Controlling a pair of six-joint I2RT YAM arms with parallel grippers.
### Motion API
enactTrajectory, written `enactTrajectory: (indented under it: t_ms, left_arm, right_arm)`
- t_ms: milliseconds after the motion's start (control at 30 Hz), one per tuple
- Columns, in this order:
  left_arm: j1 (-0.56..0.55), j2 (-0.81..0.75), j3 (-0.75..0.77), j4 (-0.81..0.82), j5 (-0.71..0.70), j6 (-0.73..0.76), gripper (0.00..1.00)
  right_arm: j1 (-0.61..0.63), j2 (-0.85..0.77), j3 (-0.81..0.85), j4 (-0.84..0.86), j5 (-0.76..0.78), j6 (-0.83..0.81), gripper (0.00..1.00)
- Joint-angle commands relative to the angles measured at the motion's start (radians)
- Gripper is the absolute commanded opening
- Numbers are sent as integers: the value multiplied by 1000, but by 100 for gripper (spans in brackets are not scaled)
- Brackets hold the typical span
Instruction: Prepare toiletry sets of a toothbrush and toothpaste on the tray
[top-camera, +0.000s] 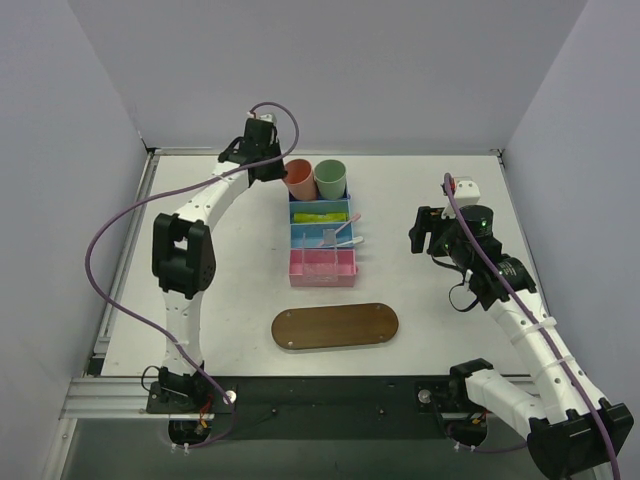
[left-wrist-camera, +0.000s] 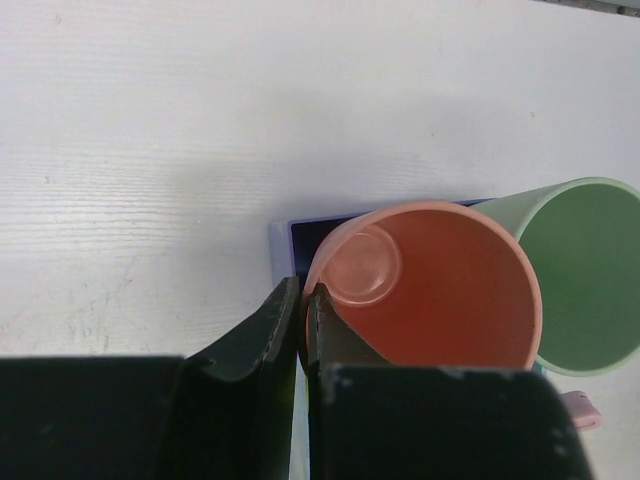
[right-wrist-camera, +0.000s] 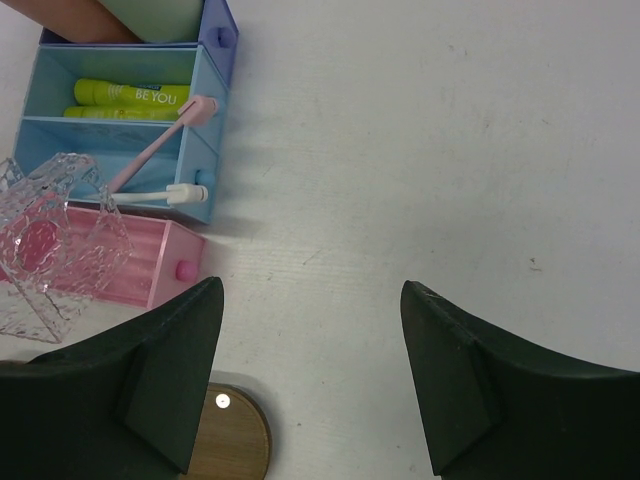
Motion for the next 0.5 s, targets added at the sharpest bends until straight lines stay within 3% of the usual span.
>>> enactTrajectory:
  t_ms: [0, 467]
  left_arm:
    - [-19, -80, 68, 3, -94, 68, 0]
    - [-34, -172, 43, 27, -149, 120, 0]
  right_arm:
    - [8, 5, 23, 11, 0, -5, 66]
    - [11, 21, 28, 8, -4, -2, 66]
